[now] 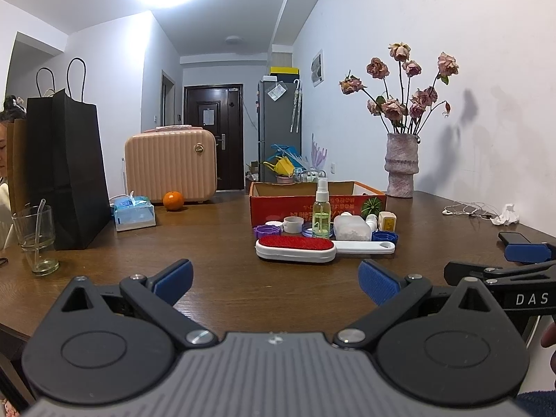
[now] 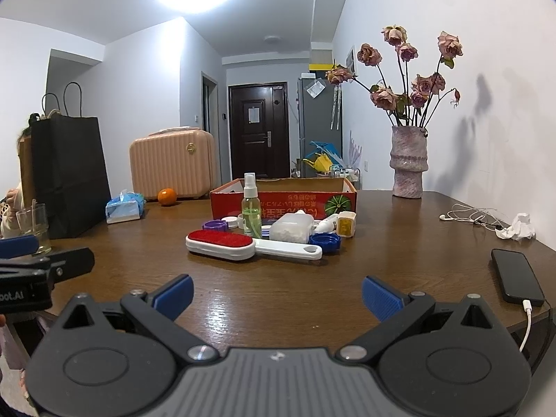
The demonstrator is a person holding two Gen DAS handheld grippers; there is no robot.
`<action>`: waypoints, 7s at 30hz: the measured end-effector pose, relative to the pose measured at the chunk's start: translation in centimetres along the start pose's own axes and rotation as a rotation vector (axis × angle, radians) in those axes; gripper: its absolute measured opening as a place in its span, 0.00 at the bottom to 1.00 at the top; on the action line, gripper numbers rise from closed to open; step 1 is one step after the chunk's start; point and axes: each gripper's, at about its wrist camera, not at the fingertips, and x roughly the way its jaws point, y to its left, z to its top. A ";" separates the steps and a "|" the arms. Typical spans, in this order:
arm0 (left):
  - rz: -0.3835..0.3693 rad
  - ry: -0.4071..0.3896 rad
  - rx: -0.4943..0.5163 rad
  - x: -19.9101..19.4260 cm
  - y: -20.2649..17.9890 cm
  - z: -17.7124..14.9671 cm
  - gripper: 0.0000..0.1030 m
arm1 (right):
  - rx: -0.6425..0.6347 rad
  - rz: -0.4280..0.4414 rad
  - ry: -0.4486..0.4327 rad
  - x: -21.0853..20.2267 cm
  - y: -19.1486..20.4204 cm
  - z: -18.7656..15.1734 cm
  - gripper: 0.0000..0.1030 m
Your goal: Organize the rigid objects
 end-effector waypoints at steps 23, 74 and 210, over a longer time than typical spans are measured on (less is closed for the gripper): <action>-0.131 0.279 0.075 22.5 4.0 5.2 1.00 | 0.098 0.092 0.257 17.3 -7.5 4.1 0.37; -0.410 0.223 -0.328 35.6 6.5 21.3 0.51 | 0.064 0.091 0.058 28.0 -13.5 23.0 0.11; -0.145 0.128 -0.021 8.7 3.4 6.3 0.54 | -0.049 0.137 0.107 9.7 -4.3 7.0 0.51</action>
